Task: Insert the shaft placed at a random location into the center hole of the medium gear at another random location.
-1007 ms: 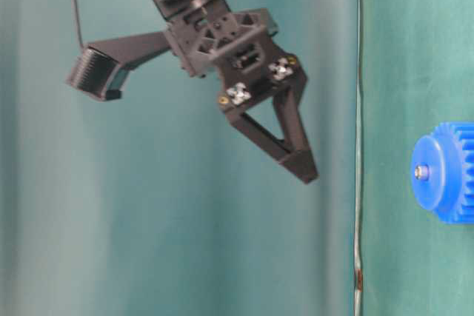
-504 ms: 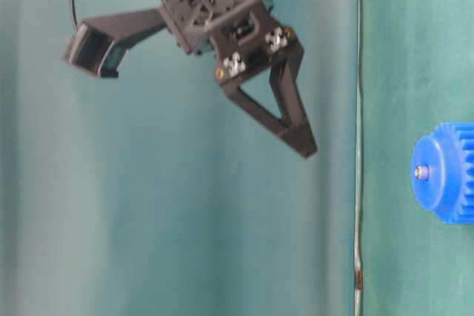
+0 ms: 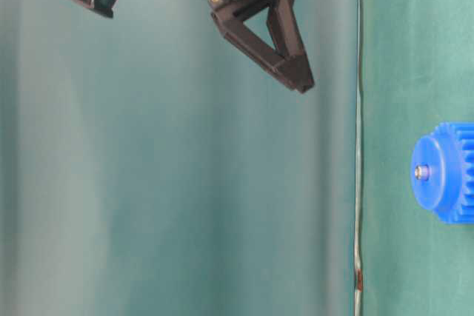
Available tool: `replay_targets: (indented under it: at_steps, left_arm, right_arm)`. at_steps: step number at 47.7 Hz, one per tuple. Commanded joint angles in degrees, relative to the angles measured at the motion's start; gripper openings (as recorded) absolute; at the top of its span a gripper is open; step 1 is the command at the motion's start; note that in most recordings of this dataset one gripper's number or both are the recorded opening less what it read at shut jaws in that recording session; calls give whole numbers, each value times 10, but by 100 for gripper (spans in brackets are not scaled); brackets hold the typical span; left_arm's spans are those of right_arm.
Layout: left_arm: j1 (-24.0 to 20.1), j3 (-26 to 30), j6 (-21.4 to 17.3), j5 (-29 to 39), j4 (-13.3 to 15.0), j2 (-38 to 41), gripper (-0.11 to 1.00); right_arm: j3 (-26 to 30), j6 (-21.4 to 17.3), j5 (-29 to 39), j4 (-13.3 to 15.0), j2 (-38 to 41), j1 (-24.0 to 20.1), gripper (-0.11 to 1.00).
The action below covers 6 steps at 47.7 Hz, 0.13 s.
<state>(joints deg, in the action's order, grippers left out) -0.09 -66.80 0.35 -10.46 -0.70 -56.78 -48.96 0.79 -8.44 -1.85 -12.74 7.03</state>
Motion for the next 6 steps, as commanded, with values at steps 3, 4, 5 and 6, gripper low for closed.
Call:
replay_targets:
  at_steps: [3,4,5,6]
  left_arm:
    - [0,14,1,-4,-1,2,0]
    - [0,15,1,-4,-2,2,0]
    - [0,15,1,-4,-1,2,0]
    - [0,14,1,-4,-2,2,0]
  right_arm:
    - [3,-3,-1,-2,-16,-1,78]
    - [3,-3,0,-2,-15,-1,78]
    - [3,-3,-1,-2,-15,-1,78]
    - [3,-3,0,-2,-16,-1,78]
